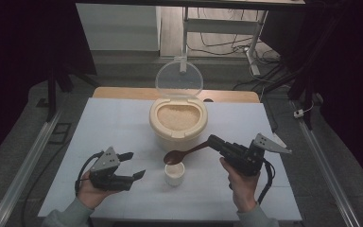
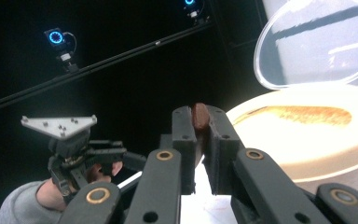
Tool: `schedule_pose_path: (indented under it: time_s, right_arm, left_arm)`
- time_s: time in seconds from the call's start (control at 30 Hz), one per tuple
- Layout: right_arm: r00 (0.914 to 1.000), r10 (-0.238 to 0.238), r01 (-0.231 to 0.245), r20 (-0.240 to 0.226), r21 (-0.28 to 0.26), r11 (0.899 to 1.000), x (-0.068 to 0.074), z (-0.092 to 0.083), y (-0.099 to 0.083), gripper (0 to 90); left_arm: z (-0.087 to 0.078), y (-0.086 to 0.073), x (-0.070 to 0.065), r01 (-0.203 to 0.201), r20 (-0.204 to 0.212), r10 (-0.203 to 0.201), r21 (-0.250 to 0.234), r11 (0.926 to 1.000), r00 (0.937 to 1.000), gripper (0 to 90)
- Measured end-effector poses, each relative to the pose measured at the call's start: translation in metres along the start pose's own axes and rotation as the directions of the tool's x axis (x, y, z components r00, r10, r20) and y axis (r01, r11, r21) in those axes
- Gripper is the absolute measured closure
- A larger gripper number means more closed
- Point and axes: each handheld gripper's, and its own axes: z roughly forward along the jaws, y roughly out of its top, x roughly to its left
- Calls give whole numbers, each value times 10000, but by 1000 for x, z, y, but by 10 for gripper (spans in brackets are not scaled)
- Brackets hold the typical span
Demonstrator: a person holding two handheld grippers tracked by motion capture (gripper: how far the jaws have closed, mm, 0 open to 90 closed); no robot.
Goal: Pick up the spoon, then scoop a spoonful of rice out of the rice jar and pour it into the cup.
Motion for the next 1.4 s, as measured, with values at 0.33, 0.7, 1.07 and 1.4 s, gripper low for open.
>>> schedule_pose_path:
  time_s: [0.33, 0.7, 1.07, 1.4]
  right_arm:
    - [9997, -105, 113, 242, -327, 9994, -8, -13, 9, 830]
    - [9986, -123, 161, 524, -729, 9972, -13, -23, 17, 830]
    - [9960, -372, 459, 813, -1080, 9931, -16, -29, 27, 830]
    - [9934, -619, 759, 962, -1490, 9859, -19, -22, 48, 830]
  left_arm:
    - [-11, -37, 21, 697, -523, -677, 372, 9969, 9963, 246]
    - [-11, -58, 34, 1138, -895, -1085, 554, 9920, 9901, 224]
    - [-9, -62, 36, 1277, -900, -1214, 686, 9894, 9885, 210]
    - [-5, -62, 37, 1440, -917, -1361, 853, 9859, 9864, 189]
